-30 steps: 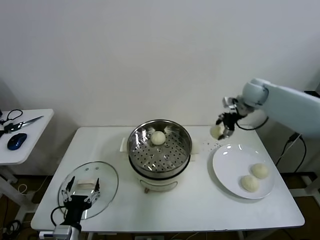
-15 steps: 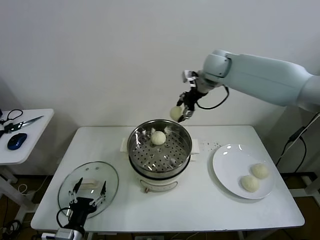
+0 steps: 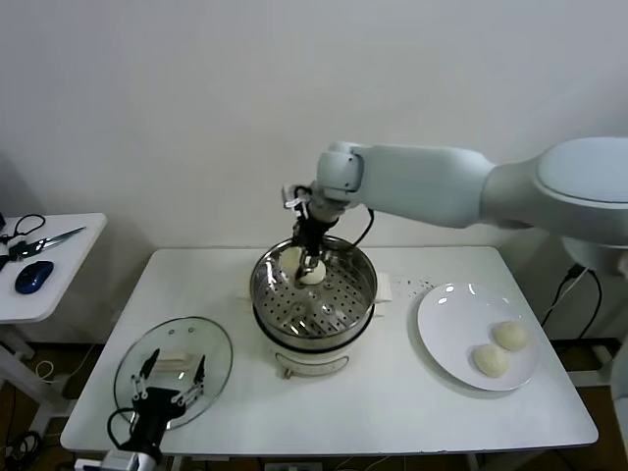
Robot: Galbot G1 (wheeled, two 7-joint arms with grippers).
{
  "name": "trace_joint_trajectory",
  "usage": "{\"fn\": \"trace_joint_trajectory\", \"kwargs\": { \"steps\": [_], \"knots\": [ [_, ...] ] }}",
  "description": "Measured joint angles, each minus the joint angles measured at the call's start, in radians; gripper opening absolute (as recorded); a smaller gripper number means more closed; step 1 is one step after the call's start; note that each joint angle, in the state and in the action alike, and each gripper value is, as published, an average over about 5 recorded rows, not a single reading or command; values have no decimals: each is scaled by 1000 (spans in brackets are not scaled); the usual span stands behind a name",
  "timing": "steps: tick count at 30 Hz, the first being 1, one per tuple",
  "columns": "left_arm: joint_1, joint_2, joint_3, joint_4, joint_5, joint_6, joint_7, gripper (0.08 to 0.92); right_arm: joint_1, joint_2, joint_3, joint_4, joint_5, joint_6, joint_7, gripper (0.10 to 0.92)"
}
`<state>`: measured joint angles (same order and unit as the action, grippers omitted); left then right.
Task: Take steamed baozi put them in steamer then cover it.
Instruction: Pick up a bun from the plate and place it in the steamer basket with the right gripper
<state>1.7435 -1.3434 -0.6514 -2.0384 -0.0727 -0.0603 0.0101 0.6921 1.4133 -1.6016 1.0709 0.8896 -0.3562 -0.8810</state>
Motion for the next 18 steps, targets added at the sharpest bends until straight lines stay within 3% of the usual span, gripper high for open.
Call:
{"fn": "trace_joint_trajectory", "kwargs": {
  "steps": [11, 18],
  "knots": [
    [-3, -7, 7, 8, 3, 1, 2, 823, -79, 48, -11, -31, -15, -4, 19, 710],
    [-1, -15, 11, 16, 9, 1, 0, 823, -94, 50, -10, -35, -19, -13, 30, 806]
  ]
}}
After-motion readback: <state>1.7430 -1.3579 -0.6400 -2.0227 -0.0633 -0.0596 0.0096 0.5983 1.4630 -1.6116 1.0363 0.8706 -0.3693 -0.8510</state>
